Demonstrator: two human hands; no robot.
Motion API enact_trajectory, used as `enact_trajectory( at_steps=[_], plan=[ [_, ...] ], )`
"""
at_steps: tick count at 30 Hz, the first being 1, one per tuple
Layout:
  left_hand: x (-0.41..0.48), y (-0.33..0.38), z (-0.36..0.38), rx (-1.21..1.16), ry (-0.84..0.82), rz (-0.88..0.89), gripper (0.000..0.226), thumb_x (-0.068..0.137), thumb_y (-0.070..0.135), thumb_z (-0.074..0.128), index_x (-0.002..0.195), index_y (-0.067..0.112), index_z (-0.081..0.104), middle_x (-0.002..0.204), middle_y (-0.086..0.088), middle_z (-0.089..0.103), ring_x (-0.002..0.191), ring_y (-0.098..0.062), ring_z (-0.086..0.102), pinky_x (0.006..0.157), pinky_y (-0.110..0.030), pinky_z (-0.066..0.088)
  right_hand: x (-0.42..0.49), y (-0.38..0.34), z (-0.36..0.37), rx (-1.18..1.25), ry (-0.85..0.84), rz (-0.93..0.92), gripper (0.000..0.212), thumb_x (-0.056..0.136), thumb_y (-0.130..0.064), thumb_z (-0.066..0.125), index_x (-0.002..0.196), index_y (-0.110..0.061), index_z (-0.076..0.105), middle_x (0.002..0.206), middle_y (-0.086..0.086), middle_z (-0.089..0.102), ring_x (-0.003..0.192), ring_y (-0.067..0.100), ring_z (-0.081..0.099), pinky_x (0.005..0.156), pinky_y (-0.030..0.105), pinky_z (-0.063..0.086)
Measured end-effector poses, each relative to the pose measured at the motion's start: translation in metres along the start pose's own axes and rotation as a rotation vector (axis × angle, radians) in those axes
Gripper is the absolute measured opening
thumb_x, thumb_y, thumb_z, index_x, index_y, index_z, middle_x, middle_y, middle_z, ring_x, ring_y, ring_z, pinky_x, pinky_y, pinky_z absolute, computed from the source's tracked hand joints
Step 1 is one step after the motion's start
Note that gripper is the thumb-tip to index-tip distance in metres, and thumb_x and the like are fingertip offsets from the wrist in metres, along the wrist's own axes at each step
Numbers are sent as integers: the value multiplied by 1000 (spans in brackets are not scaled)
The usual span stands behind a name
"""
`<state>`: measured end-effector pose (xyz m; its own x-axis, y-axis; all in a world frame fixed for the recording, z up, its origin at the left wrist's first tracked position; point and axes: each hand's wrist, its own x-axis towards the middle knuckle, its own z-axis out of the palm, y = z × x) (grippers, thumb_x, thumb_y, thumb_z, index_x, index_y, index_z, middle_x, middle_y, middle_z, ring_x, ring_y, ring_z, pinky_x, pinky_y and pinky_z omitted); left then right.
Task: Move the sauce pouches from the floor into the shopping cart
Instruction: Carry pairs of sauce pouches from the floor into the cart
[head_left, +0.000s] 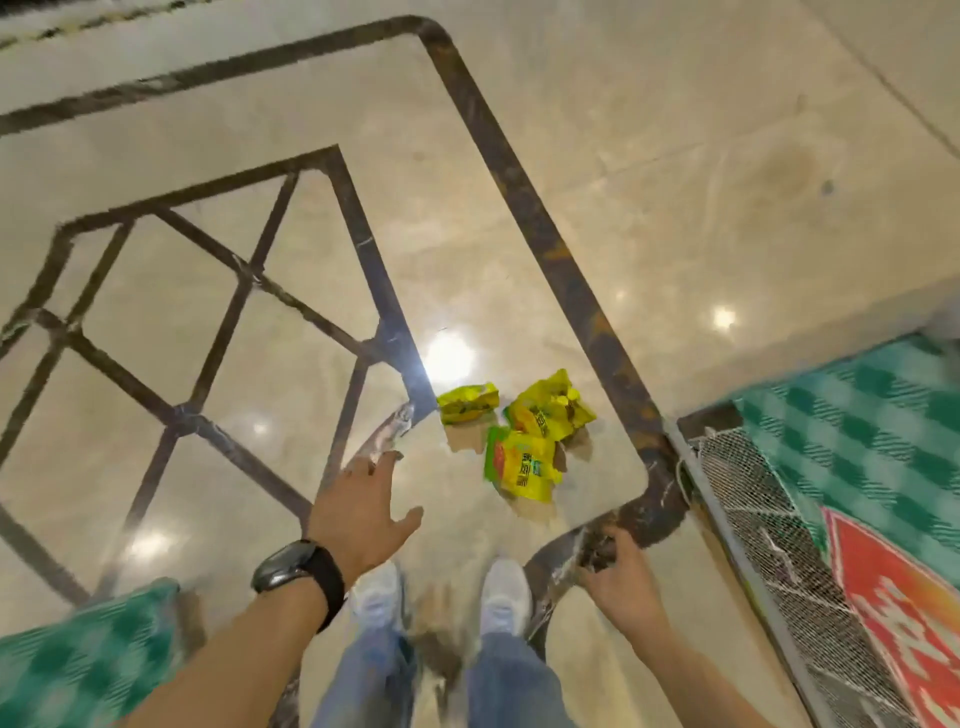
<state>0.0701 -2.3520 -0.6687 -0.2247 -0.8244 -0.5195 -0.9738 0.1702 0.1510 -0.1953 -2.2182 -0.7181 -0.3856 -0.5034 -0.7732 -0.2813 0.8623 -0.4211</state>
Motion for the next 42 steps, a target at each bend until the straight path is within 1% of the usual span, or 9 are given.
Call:
enact_trajectory(
  at_steps=[11, 14, 18, 23, 26, 30, 32, 35, 42],
  plan=[
    [312, -59, 251, -184, 102, 292, 106, 81, 50, 75, 158, 18, 10, 158, -8, 32, 142, -27, 37, 113, -40, 39, 291, 110, 203, 764, 26, 89, 67, 58, -8, 89, 120, -10, 62, 112, 11, 72, 96, 22, 71, 88, 55, 56],
    [353, -71, 285, -398, 214, 370, 88, 77, 45, 82, 148, 26, 34, 144, -2, 47, 131, -23, 45, 108, -41, 43, 330, 102, 247, 830, 240, -15, 63, 61, -29, 90, 118, -16, 66, 108, -1, 75, 101, 24, 71, 91, 48, 55],
    [380, -78, 295, -418, 384, 468, 63, 75, 60, 77, 120, 19, 61, 115, 5, 62, 108, -21, 51, 87, -42, 47, 340, 91, 260, 1033, 443, -89, 53, 75, -1, 78, 124, -12, 63, 113, -1, 74, 109, 23, 68, 102, 46, 49],
    [383, -83, 261, -542, 197, 569, 51, 84, 58, 69, 124, 27, 61, 116, 15, 69, 108, -12, 62, 92, -41, 53, 324, 100, 220, 703, 408, -224, 34, 70, 8, 80, 100, -4, 68, 85, -1, 74, 69, -13, 66, 74, 15, 55],
    [370, -102, 272, -663, 15, 585, 54, 82, 38, 76, 129, 41, 50, 127, 26, 64, 120, 1, 60, 100, -24, 51, 327, 118, 217, 505, 333, -359, 53, 54, -10, 84, 104, -13, 69, 92, -15, 76, 81, -11, 67, 69, 6, 49],
    [343, -94, 318, -597, 240, 627, 93, 50, 47, 96, 129, 23, 53, 128, 5, 60, 114, -14, 66, 86, -39, 60, 331, 92, 235, 362, 130, -622, 76, 74, 8, 78, 138, -24, 54, 138, -6, 59, 127, 15, 57, 96, 34, 51],
    [342, -90, 322, -674, 282, 582, 86, 51, 47, 95, 122, 18, 57, 120, 1, 65, 105, -15, 69, 83, -36, 61, 331, 88, 240, 290, 198, -726, 77, 76, 3, 79, 143, -21, 49, 147, -4, 50, 136, 18, 47, 108, 37, 43],
    [353, -100, 309, -927, 47, 343, 54, 77, 38, 84, 124, 23, 63, 115, 12, 74, 107, -6, 69, 95, -32, 56, 329, 94, 247, 393, 230, -684, 87, 73, -17, 82, 148, -27, 39, 151, 0, 42, 139, 23, 43, 108, 40, 43],
    [330, -97, 327, -1127, 44, 100, 86, 64, 33, 87, 137, 24, 43, 127, 10, 66, 111, 1, 66, 97, -30, 53, 327, 61, 240, 272, 269, -675, 69, 71, -18, 81, 132, -34, 54, 128, -17, 63, 120, 6, 59, 96, 24, 49]
  ],
)
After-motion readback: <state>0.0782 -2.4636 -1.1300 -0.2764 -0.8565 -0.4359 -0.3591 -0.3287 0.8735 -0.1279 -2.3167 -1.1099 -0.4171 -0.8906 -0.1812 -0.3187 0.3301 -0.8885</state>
